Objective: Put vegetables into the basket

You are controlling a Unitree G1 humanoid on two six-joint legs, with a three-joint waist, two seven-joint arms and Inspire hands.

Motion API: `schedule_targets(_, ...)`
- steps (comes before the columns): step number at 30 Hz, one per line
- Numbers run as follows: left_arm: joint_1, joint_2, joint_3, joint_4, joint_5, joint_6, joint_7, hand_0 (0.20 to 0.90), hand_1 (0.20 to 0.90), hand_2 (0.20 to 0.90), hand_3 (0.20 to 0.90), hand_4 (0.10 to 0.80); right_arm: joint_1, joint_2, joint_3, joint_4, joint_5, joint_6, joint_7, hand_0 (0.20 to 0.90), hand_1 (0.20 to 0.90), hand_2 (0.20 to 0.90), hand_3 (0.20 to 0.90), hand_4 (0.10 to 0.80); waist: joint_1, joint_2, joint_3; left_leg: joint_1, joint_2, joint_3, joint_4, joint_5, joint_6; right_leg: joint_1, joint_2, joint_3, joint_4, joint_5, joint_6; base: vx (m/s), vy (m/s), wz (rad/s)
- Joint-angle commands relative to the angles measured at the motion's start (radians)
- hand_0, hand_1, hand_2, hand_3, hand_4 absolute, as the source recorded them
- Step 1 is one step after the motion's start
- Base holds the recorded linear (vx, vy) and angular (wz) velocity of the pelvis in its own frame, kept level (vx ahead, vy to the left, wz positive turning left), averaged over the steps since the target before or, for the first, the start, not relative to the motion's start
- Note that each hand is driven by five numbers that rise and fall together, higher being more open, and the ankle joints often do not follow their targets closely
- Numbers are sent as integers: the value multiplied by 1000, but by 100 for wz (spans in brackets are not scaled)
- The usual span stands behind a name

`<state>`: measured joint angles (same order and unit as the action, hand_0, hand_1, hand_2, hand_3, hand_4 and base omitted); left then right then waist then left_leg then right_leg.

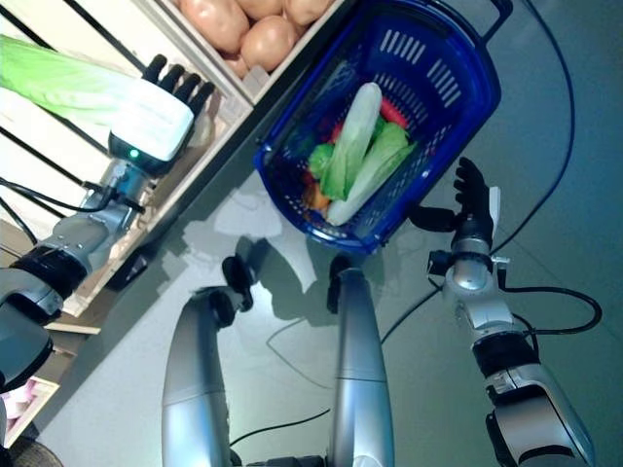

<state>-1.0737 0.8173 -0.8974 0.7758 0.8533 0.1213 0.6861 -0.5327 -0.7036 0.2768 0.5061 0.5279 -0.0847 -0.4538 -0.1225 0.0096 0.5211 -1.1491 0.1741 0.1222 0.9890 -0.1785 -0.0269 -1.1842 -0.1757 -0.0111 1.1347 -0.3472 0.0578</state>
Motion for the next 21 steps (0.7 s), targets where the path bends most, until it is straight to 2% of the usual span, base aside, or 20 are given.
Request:
schedule_targets(1,-116,16,51,70,-88,77,40,900,900,900,900,800,-13,-37,-90,-69,1,-61,-22,900,900,900,900,800,-16,-20,-1,88,8,-13,31,-161,-4,103,-32,8,-113,90,29,0,0,0)
schedule_targets(3,-107,9,67,81,-111,77,44,900,900,900,900,800,-8,-34,-94,-70,2,-62,-21,900,900,900,900,800,-16,-24,-1,93,6,-12,23,-160,-3,110,-32,6,-123,91,30,0,0,0)
schedule_targets(4,-102,5,73,86,-112,76,50,756,756,756,756,704,-5,-31,-93,-69,-4,-65,-25,900,900,900,900,800,-16,-25,-1,94,5,-12,22,-160,-3,111,-30,7,-124,93,29,0,0,0)
schedule_targets(5,-96,3,77,89,-125,82,57,566,566,566,566,577,-4,-31,-93,-67,-5,-66,-27,900,900,900,900,800,-15,-24,-1,93,4,-12,24,-160,-2,110,-30,8,-124,92,29,-64,10,-1)
schedule_targets(6,-102,3,89,98,-137,77,76,300,300,300,300,400,-17,-32,-98,-67,-7,-64,-30,900,900,900,900,800,-13,-24,-1,70,4,-7,15,-133,5,86,-32,5,-129,114,20,-65,9,-1)
schedule_targets(9,-86,-1,97,106,-152,73,82,300,300,300,300,400,-8,-29,-94,-62,-9,-63,-26,900,900,900,900,800,-10,-25,-1,99,2,-13,19,-157,-4,116,-32,2,-124,91,28,23,0,0)
schedule_targets(10,-95,3,101,104,-154,75,85,300,300,300,300,400,-18,-29,-97,-65,-12,-64,-29,900,900,900,900,800,-10,-25,-1,73,2,-8,13,-133,3,91,-34,0,-131,112,20,-58,-8,2)
schedule_targets(12,-82,1,105,102,-169,79,101,300,300,300,300,400,-13,-22,-90,-67,-15,-64,-33,900,900,900,900,800,-6,-25,-1,96,0,-15,12,-148,-5,115,-32,0,-128,96,27,0,0,0)
schedule_targets(15,-78,0,128,101,-224,87,144,300,300,300,300,400,-23,-18,-88,-71,-18,-65,-40,900,900,900,900,800,-4,-27,-1,88,-1,-10,-4,-124,0,106,-30,-5,-139,113,20,-11,-6,0)
schedule_targets(16,-64,-7,137,113,-232,67,170,300,300,300,300,400,-15,-12,-81,-62,-24,-74,-41,900,900,900,900,800,-1,-29,-1,119,-1,-17,0,-148,-7,138,-29,-5,-134,89,26,41,-19,-1)
schedule_targets(21,-39,-4,184,104,-242,0,265,300,300,300,300,400,-13,1,-79,-62,-25,-76,-48,900,900,900,900,800,4,-32,-1,156,2,-14,-32,-132,-13,175,-24,-16,-152,90,25,-7,-21,4)
